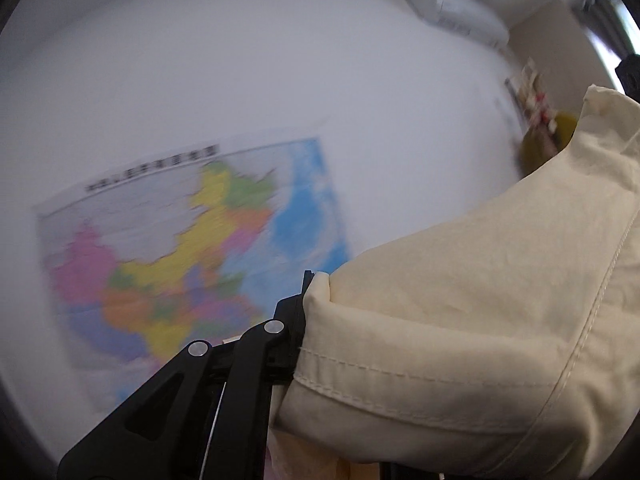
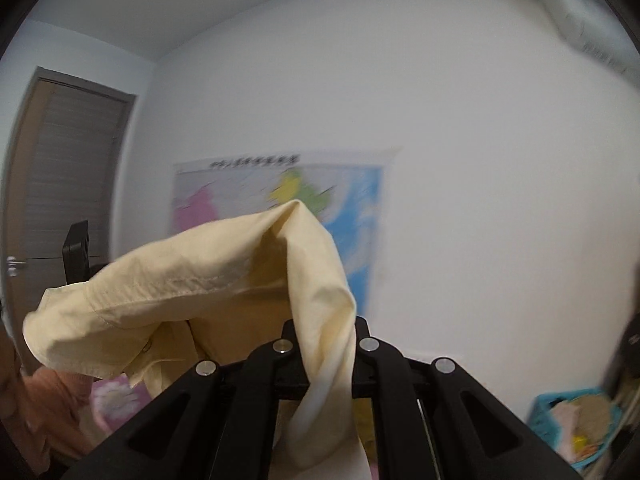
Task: Fold large clothes
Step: 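Shake the lifted yellow shirt with the right gripper and lay it down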
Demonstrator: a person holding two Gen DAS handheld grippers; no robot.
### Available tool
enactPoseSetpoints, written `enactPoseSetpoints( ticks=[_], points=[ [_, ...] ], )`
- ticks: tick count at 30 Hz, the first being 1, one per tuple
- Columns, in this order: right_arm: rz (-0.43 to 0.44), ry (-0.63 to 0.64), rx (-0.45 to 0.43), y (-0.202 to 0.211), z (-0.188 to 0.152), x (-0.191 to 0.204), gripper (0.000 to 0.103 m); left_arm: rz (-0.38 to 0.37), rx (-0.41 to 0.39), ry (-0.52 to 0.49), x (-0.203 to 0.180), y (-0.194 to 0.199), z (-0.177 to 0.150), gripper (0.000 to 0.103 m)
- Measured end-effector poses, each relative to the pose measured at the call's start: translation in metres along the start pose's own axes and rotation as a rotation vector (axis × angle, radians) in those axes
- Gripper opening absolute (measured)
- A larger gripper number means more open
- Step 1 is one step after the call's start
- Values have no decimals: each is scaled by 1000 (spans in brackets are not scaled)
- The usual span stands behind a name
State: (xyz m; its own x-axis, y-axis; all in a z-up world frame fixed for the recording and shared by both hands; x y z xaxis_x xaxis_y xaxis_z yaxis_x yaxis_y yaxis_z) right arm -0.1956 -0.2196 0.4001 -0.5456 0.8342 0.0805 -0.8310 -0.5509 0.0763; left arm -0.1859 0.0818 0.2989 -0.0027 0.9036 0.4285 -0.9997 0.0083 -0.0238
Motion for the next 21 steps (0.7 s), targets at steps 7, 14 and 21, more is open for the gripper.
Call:
enactPoseSetpoints(
  ticks=[7, 14, 21],
  points=[
    [208, -19, 41, -18, -30, 30, 4, -23, 192, 80, 27, 57, -33, 9],
    [206, -204, 202, -145, -76, -16, 5, -98, 386, 180, 33, -23, -78, 9],
    [20, -487, 571, -335, -222, -97, 4, -158, 750, 271, 5, -189, -210, 9]
  ],
)
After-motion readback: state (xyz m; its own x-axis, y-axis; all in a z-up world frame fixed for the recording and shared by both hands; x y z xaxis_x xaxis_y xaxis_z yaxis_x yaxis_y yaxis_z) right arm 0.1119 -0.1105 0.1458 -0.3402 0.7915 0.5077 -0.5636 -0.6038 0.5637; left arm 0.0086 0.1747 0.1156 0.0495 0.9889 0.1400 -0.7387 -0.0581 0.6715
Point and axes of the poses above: each gripper's, at about its wrist camera, not at the fingertips, and y roughly against the way its jaws point, x to its left, z to its top, the point moved 2 cm from there along -y, roughly the way its jaws point, and after that the axes turned 9 degrees about -y, right-handed, at the moved point
